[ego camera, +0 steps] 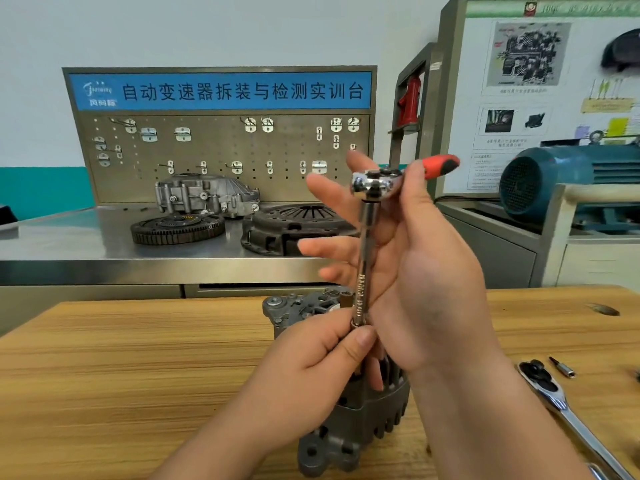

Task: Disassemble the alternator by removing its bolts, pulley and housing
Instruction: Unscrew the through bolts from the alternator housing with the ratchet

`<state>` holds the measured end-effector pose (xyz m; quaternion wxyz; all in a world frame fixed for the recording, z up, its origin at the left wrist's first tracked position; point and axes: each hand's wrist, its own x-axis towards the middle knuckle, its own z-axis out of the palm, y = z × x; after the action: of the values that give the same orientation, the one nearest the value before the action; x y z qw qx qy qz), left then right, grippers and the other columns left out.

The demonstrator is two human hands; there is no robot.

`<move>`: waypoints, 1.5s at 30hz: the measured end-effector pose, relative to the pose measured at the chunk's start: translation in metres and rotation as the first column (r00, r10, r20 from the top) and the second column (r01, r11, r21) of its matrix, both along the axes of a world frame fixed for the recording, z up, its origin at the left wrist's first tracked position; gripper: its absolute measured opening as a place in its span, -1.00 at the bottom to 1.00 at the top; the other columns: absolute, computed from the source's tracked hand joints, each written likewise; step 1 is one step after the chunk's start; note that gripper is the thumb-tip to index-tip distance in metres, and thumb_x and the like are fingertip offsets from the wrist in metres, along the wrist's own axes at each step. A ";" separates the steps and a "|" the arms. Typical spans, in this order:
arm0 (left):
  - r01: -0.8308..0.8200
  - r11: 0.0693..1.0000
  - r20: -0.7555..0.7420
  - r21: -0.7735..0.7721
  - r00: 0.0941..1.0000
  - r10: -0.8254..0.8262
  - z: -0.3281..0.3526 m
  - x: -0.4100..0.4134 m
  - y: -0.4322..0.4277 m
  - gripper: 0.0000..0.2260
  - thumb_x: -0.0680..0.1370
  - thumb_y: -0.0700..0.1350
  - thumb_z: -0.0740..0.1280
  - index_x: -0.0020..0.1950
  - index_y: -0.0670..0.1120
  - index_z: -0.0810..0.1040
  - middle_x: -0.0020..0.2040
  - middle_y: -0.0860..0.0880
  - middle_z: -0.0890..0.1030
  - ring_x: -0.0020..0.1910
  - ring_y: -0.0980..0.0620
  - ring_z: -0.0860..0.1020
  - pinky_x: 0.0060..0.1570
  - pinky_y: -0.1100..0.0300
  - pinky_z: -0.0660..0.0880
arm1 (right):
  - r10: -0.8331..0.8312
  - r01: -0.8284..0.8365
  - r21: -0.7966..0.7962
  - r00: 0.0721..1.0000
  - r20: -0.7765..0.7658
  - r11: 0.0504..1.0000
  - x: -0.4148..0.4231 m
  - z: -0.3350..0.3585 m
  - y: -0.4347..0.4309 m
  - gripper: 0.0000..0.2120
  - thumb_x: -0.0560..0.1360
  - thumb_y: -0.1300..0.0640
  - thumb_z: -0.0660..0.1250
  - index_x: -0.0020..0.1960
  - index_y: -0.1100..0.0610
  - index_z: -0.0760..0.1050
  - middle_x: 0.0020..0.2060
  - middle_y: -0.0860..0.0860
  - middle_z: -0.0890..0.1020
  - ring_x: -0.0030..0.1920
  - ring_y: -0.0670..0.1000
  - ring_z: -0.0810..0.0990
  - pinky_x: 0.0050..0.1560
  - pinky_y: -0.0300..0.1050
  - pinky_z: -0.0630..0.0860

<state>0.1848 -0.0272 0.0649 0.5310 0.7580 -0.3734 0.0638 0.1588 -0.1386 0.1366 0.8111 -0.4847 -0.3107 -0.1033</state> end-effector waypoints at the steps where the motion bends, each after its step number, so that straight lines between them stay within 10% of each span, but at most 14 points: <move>1: -0.025 1.000 0.011 0.005 1.000 0.025 0.000 0.000 -0.001 -0.70 0.52 0.16 0.17 -0.14 -0.02 0.53 -0.28 0.07 0.66 -0.22 0.02 0.60 -0.12 0.00 0.52 | -0.026 0.026 0.005 1.000 0.004 1.000 0.000 -0.001 0.001 -0.53 0.41 -0.19 0.13 0.22 -0.03 0.49 0.02 0.13 0.69 -0.29 0.03 0.69 -0.42 -0.23 0.54; 12: -0.057 0.998 -0.031 -0.033 0.998 0.056 0.000 -0.001 -0.003 -0.76 0.52 0.15 0.20 -0.13 0.03 0.55 -0.28 0.05 0.67 -0.21 -0.10 0.60 -0.10 -0.17 0.54 | -0.054 0.045 0.089 0.993 0.101 0.995 0.000 0.001 0.003 -0.72 0.49 -0.09 0.22 0.17 -0.12 0.52 0.18 -0.07 0.64 -0.20 0.00 0.69 -0.35 -0.26 0.54; 17: -0.007 1.000 0.025 -0.014 1.000 0.007 0.000 -0.002 0.001 -0.72 0.52 0.17 0.14 -0.05 0.04 0.54 -0.21 0.17 0.65 -0.16 0.10 0.58 -0.10 0.18 0.50 | 0.034 -0.033 0.057 0.999 -0.024 0.998 0.002 0.002 0.000 -0.49 0.42 -0.19 0.10 0.24 0.05 0.46 0.02 -0.01 0.71 -0.37 0.01 0.67 -0.45 -0.24 0.52; 22: -0.113 0.993 0.092 -0.011 0.989 0.114 -0.001 -0.001 -0.003 -0.84 0.54 0.06 0.17 -0.09 0.10 0.53 -0.31 0.21 0.62 -0.31 0.22 0.53 -0.27 0.27 0.45 | -0.115 0.109 0.091 0.992 0.055 0.990 0.001 -0.002 0.007 -0.69 0.47 -0.14 0.27 0.18 -0.16 0.54 0.16 -0.03 0.64 -0.23 0.02 0.70 -0.42 -0.25 0.52; 34: -0.041 0.998 0.024 -0.047 0.999 0.042 -0.002 0.000 -0.002 -0.69 0.50 0.22 0.16 0.06 0.09 0.55 -0.13 0.09 0.69 -0.09 -0.02 0.62 -0.02 -0.15 0.54 | 0.018 -0.019 0.083 1.000 0.014 0.996 0.003 0.000 0.001 -0.47 0.43 -0.19 0.10 0.31 0.02 0.41 0.02 -0.02 0.71 -0.35 0.01 0.68 -0.45 -0.26 0.51; 45: -0.141 0.990 0.046 -0.012 0.989 0.142 0.000 0.001 -0.006 -0.80 0.52 0.12 0.19 -0.06 0.10 0.57 -0.23 0.12 0.67 -0.23 -0.01 0.59 -0.16 -0.06 0.52 | -0.255 0.268 -0.037 0.943 0.212 0.963 0.002 0.000 0.001 -0.77 0.48 0.03 0.28 0.12 -0.07 0.56 0.17 -0.01 0.63 -0.09 -0.04 0.67 -0.23 -0.23 0.55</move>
<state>0.1854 -0.0335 0.0645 0.5194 0.7786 -0.3307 0.1207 0.1606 -0.1374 0.1363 0.7374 -0.5348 -0.3288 -0.2492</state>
